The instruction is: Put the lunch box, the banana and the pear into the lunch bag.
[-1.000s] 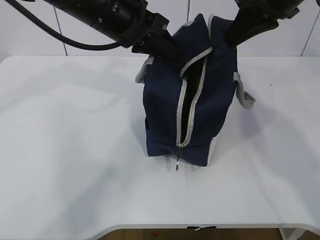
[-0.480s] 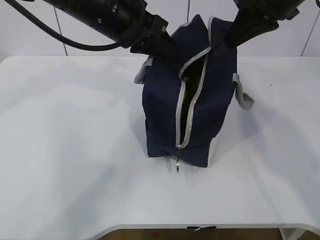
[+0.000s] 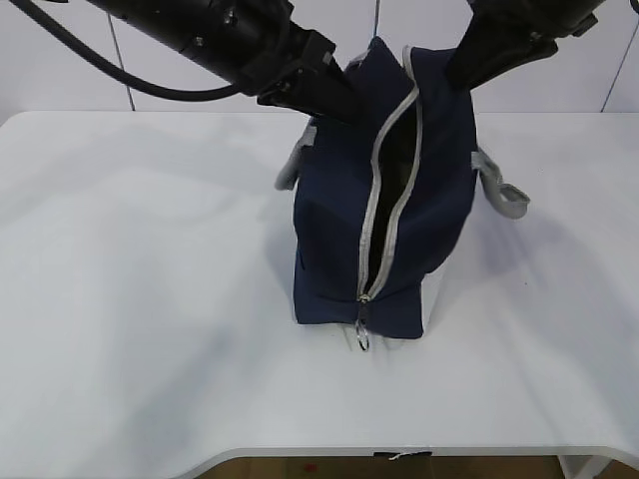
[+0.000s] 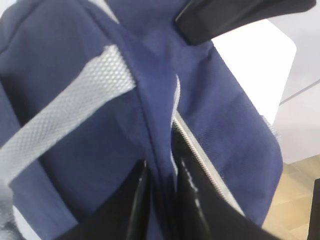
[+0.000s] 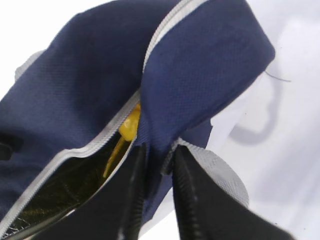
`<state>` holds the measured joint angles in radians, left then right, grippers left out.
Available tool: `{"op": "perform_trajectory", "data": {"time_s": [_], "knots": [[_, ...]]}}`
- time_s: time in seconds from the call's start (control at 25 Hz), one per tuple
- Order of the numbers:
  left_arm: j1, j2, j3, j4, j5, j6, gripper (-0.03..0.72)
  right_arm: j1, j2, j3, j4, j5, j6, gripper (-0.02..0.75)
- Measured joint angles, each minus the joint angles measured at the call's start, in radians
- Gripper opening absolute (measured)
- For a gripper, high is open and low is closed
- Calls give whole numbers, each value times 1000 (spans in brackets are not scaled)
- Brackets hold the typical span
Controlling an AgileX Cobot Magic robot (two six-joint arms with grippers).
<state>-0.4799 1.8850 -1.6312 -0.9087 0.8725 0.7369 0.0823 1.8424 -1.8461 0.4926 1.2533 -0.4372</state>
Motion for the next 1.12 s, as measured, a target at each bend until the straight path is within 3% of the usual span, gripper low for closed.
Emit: {"op": "perform_trajectory", "data": {"time_s": [0.28,0.56,0.88,1.12], "knots": [[0,0,-1,0,-10,0,246,0,0,0,8,-5,0,310],[0,0,-1,-2,-10,0,315,0,0,0,8,-7,0,403],[81,-4,-24,-103,-12,10,428,0,0,-5,21,-7,-21,430],[161,-43,-81,-141,-12,30,453,-16,-4,-58,104,-7,-33,431]]}}
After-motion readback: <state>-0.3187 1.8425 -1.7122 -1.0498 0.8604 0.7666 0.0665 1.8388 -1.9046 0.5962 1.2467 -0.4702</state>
